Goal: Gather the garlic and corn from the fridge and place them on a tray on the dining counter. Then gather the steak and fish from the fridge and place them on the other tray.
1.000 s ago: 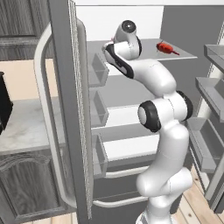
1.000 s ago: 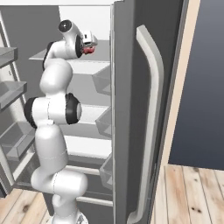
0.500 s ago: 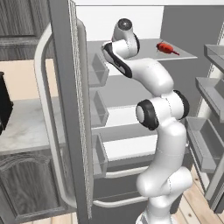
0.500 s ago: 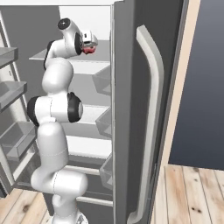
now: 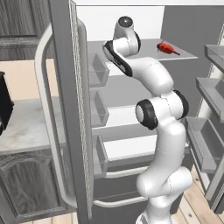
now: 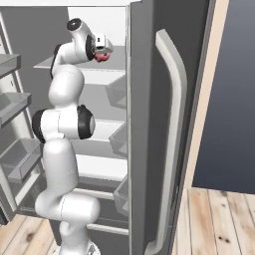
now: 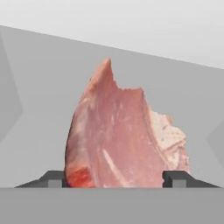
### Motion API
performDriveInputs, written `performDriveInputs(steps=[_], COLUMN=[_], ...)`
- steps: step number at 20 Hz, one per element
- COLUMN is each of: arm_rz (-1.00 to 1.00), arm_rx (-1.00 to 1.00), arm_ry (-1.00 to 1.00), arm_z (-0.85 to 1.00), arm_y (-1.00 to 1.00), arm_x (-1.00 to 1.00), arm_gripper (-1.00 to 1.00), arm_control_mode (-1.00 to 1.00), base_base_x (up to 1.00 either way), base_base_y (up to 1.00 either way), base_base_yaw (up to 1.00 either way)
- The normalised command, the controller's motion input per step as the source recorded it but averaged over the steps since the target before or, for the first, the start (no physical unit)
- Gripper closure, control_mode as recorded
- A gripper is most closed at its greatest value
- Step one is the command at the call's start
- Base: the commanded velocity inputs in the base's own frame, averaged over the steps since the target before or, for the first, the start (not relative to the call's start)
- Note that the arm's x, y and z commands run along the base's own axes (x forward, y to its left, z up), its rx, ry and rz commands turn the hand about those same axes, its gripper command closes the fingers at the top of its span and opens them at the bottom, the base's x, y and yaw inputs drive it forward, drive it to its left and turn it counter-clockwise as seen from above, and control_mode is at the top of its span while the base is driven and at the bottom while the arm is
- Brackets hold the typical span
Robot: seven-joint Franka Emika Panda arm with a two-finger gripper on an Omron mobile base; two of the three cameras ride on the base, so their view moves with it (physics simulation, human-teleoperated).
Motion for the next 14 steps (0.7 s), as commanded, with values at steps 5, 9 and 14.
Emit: performDriveInputs(steps=[5,9,14], arm_rz=[0.00,0.00,0.00], arm_rx=[0.08,0.09,0.12], arm_ry=[0.00,-0.01,-0.03], arm_z=[-0.83,-0.77,-0.30], arm_y=[-0.73,-0.54,-0.20], arm_x=[0.00,-0.23,-0.54], arm_gripper=[1.00,1.00,1.00], arm_control_mode=[-1.00,-1.00,-1.00], base_base_x=[0.00,0.00,0.00], base_base_y=[0.00,0.00,0.00], base_base_yaw=[0.00,0.00,0.00])
